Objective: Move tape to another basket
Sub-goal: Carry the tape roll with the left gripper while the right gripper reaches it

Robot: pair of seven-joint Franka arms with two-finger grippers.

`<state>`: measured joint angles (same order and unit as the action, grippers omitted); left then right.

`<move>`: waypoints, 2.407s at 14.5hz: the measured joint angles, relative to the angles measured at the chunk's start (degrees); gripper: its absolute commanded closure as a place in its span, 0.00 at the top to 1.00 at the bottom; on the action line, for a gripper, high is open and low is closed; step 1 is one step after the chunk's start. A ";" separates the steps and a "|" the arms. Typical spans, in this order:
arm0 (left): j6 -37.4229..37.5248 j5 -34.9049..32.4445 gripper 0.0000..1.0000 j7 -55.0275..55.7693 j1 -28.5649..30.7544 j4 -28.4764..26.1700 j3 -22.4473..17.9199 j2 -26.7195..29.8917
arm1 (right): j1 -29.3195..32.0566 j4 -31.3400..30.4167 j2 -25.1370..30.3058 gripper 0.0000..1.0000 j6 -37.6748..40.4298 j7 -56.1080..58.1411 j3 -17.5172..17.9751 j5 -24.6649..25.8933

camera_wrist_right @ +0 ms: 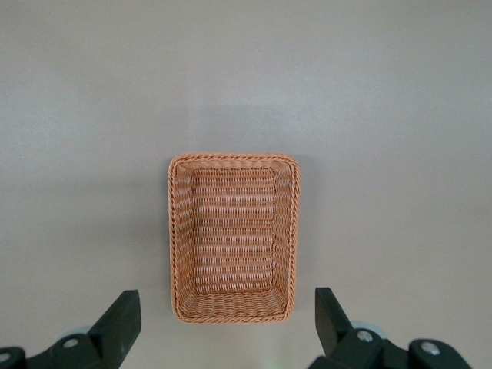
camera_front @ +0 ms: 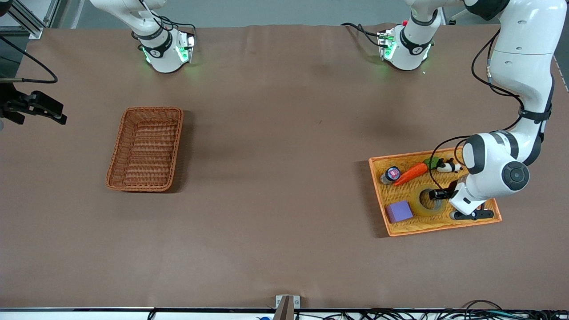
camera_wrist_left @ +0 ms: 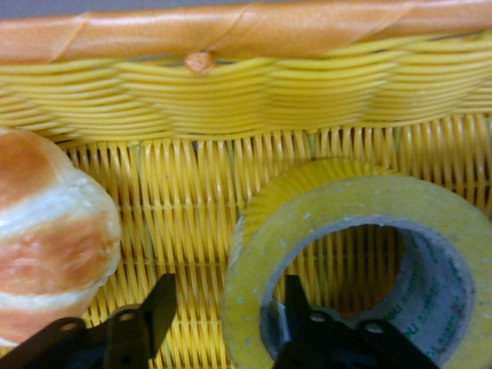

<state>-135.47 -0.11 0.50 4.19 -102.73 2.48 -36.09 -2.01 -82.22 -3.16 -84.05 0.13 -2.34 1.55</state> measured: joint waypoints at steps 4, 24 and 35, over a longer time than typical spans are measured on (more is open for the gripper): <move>-0.06 -0.07 0.00 0.25 -0.10 0.89 0.20 0.80 | 0.00 0.00 0.00 1.00 0.00 0.00 0.00 0.00; 12.05 -3.77 0.03 34.35 -29.54 13.53 13.32 1.75 | -1.08 -1.78 -1.00 1.00 -3.07 0.00 0.07 -0.22; 8.27 -3.77 0.24 36.83 -46.47 35.34 8.47 -18.78 | -10.68 -16.60 -8.81 1.00 -24.71 -1.86 0.28 -0.30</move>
<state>-127.21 -3.89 37.33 -42.28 -67.39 10.96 -54.87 -12.69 -98.83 -11.97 -108.76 -1.73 -2.06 1.24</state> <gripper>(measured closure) 0.789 0.000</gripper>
